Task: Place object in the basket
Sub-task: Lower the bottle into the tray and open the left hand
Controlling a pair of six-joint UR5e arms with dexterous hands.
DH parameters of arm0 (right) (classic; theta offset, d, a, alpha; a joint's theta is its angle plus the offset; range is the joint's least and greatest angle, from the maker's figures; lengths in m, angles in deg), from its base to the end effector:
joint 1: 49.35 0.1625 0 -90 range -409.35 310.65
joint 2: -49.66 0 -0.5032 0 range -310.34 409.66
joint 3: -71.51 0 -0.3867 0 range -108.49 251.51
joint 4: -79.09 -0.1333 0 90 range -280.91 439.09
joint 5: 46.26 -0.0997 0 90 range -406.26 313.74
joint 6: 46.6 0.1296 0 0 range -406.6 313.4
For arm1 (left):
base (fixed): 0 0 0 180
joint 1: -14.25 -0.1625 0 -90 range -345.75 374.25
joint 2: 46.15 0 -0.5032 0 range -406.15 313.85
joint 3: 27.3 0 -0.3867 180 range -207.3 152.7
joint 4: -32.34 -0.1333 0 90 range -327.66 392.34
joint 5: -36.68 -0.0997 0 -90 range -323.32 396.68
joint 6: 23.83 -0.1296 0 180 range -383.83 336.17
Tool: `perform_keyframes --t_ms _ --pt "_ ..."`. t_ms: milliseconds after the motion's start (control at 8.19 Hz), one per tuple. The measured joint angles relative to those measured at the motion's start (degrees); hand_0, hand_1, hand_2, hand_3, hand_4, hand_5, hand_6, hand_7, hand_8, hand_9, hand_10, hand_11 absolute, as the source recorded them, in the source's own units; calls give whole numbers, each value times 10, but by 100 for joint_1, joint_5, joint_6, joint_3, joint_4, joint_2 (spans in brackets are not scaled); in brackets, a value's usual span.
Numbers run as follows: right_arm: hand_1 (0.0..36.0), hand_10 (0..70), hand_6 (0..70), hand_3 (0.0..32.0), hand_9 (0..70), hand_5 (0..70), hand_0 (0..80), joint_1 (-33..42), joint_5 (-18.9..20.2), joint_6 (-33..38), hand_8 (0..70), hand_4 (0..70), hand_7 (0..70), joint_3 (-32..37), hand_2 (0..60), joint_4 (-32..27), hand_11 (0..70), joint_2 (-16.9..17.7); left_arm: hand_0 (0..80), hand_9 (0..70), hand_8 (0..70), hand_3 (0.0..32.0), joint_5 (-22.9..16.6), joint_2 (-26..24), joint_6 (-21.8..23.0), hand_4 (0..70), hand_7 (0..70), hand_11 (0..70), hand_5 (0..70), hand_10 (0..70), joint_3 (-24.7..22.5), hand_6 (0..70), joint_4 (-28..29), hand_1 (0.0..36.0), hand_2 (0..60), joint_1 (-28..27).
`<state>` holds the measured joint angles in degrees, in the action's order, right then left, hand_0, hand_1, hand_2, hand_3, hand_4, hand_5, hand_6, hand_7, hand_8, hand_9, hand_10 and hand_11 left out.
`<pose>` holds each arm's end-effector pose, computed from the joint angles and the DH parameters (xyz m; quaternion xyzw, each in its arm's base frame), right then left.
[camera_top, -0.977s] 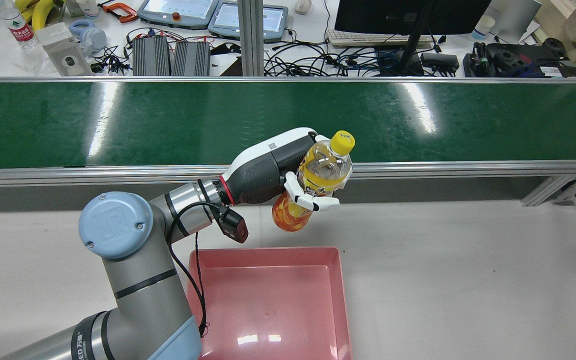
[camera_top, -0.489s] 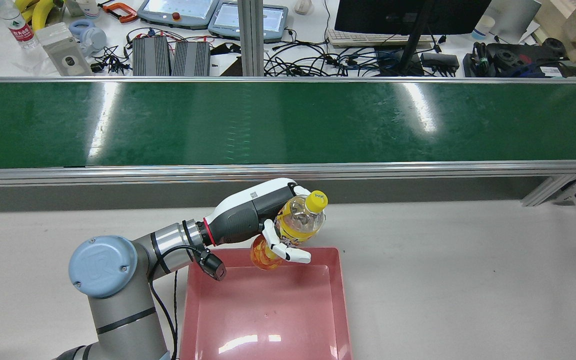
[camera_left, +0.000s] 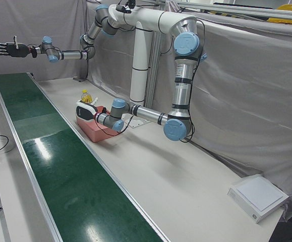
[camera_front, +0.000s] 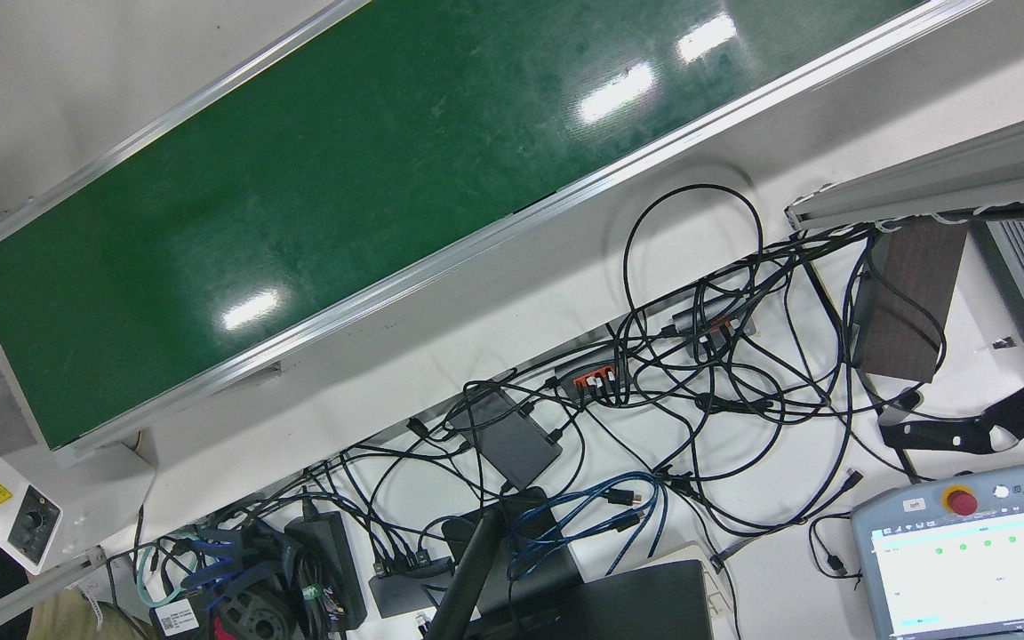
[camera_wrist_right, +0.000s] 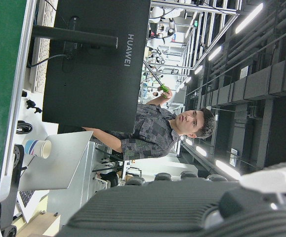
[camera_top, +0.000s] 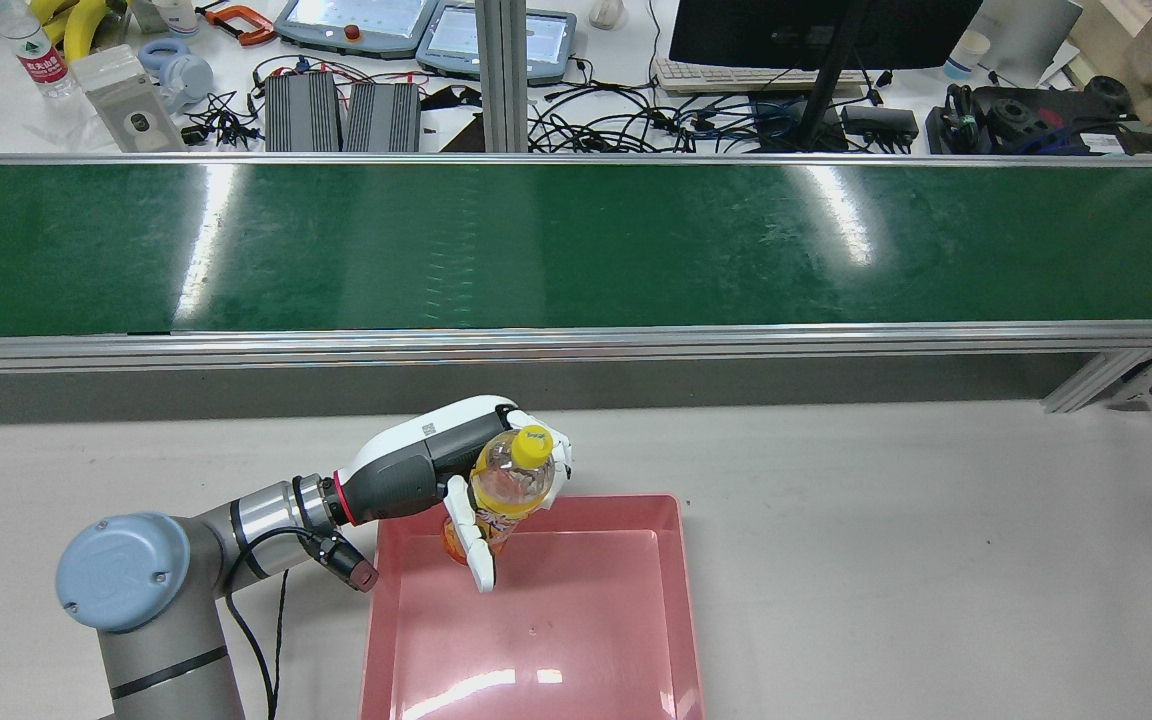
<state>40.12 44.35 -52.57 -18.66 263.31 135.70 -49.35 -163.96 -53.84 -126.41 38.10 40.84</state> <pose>0.1268 -0.5511 0.7366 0.0298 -0.7059 0.7063 0.0439 0.5681 -0.4435 0.3609 -0.2497 0.8808 -0.2981 0.2702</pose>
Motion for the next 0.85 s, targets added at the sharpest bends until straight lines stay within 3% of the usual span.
perform_keyframes --t_ms 122,244,366,855 --pt "0 0 0 0 0 0 0 0 0 0 0 0 0 2 0 0 0 0 519 139 88 0 -1 255 7 143 76 204 128 132 -191 0 169 63 0 -1" --pt "0 0 0 0 0 0 0 0 0 0 0 0 0 5 0 -3 0 0 524 80 46 0 -1 479 11 143 37 56 24 31 -465 0 257 58 0 -2" --pt "0 0 0 0 0 0 0 0 0 0 0 0 0 5 0 -3 0 2 531 44 18 0 -2 640 10 132 24 38 0 18 -695 0 313 53 0 -11" --pt "0 0 0 0 0 0 0 0 0 0 0 0 0 2 0 0 0 3 528 35 16 0 -4 790 -17 124 1 19 0 6 -1063 0 492 23 0 -287"
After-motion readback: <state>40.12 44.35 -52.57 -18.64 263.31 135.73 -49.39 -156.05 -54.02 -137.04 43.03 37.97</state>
